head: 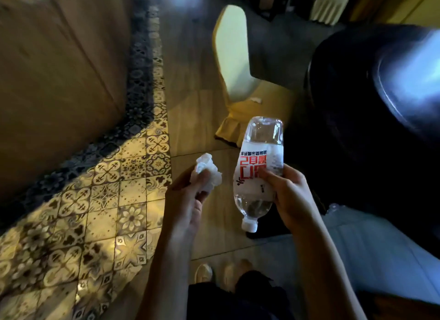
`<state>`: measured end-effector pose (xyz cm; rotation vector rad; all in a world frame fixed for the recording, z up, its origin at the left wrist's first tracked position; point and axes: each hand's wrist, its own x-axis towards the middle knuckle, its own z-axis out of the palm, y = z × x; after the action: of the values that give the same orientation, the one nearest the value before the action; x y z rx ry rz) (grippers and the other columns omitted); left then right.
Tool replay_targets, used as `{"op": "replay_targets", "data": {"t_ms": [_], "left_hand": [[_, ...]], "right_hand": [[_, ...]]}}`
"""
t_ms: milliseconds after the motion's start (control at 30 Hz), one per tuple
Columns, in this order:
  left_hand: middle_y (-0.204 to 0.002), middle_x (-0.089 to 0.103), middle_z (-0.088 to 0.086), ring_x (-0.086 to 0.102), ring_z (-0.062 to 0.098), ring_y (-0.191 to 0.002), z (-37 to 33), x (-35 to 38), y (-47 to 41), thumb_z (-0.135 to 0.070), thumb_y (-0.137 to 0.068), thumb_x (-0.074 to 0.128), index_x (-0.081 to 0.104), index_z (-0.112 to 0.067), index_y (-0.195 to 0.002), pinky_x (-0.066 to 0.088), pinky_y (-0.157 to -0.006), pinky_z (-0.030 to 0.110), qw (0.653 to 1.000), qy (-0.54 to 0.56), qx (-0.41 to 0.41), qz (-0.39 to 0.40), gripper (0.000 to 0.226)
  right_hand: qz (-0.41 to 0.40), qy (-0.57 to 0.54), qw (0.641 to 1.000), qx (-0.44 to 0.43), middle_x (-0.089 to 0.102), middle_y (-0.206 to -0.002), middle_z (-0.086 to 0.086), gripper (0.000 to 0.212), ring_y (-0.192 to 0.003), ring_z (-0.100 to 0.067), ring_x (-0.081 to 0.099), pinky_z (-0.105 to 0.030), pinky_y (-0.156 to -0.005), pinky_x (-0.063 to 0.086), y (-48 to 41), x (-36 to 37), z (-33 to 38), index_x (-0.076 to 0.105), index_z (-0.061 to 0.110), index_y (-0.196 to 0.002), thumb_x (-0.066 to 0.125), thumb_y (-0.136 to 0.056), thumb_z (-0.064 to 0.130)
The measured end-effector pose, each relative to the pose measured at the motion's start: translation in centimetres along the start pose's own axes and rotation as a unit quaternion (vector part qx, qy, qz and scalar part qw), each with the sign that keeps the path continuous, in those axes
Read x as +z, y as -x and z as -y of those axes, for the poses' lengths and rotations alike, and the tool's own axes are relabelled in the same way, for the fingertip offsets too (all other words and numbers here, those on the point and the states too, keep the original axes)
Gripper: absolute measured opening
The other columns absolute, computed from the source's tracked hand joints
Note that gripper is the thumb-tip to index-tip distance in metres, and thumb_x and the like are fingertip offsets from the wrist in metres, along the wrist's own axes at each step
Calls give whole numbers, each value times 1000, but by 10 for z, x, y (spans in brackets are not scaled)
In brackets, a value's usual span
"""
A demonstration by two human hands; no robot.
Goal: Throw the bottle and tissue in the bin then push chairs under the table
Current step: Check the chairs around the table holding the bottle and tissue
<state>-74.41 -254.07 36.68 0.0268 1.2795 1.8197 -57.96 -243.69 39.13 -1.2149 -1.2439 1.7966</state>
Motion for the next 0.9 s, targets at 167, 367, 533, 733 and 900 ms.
{"op": "replay_targets", "data": {"t_ms": [167,367,533,733,900], "left_hand": [[-92,79,2,76,11,-84,-2,33,-68,-13,-65,76,74,-12,-106,57,-63,19,999,-28,-39,10,41],[-98,79,5,74,19,-92,-4,110,-172,-15,-65,79,76,-17,-106,55,-71,28,992,-96,-70,33,41],[-106,78,8,73,21,-94,-5,181,-259,-8,-79,76,75,-14,-113,60,-72,30,986,-124,-90,63,34],[-104,78,10,74,19,-90,-8,232,-335,-8,-70,77,75,-11,-110,61,-69,28,982,-141,-94,76,40],[-101,77,11,74,19,-85,3,260,-410,1,-73,75,71,-3,-116,61,-68,26,978,-158,-122,57,44]], "right_hand": [[-49,-4,999,11,80,-106,-8,18,-99,-27,77,-50,-89,61,-62,-6,4,74,11,-111,67,-95,8],[-93,-46,995,7,80,-106,-11,19,-99,-30,77,-55,-91,60,-171,-32,22,73,8,-113,67,-96,9],[-126,-72,989,10,80,-104,-10,17,-98,-28,77,-56,-94,59,-271,-55,51,74,9,-110,67,-95,8],[-152,-104,983,28,79,-107,-12,20,-101,-29,76,-56,-94,59,-357,-72,74,73,8,-113,67,-95,9],[-181,-109,975,67,81,-102,-8,13,-97,-27,77,-52,-92,60,-417,-79,69,76,12,-105,67,-95,10]]}}
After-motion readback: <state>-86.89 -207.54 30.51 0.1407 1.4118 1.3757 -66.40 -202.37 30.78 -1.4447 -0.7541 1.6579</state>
